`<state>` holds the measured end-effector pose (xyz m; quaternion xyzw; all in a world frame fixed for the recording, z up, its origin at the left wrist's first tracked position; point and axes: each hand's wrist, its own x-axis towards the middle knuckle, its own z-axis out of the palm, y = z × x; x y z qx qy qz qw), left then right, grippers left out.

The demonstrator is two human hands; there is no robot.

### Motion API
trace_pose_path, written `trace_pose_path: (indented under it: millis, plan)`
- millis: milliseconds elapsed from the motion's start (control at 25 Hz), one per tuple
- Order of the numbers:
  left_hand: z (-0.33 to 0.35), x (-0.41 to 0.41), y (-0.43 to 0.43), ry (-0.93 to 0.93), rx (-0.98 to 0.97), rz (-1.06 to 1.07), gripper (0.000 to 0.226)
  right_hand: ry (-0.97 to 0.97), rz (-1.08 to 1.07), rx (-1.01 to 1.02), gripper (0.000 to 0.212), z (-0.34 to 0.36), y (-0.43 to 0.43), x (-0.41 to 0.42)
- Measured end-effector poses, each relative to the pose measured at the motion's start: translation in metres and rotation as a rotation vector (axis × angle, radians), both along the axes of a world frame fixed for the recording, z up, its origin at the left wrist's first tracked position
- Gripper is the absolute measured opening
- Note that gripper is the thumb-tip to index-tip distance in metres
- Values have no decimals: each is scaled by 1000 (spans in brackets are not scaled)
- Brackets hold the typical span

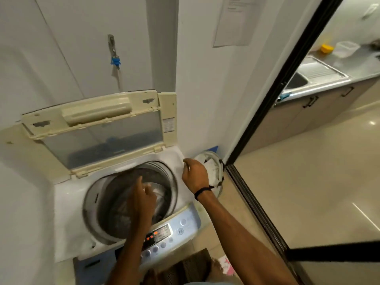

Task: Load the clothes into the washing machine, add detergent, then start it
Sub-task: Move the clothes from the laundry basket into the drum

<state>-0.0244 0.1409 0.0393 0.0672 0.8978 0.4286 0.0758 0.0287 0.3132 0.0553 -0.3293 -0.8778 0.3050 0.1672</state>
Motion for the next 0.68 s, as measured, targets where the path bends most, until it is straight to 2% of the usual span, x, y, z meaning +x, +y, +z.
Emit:
trace_pose_path:
  millis: [160,360,560,680]
  plan:
    - [-10,73,41,29,-94,-17,31,-49,-158,-154,28,-48,63,79]
    - [-23,141,134,-58,-131,-162,30,-201,-163,-330,24,-96,140,161]
    - [-46,164,211,-289,-266,-324,30,-403,-125,-465,26,-123,208,184]
    - [-71,153,248,-455,-326,-324,22,-547,-50,-514,25,-142,249,163]
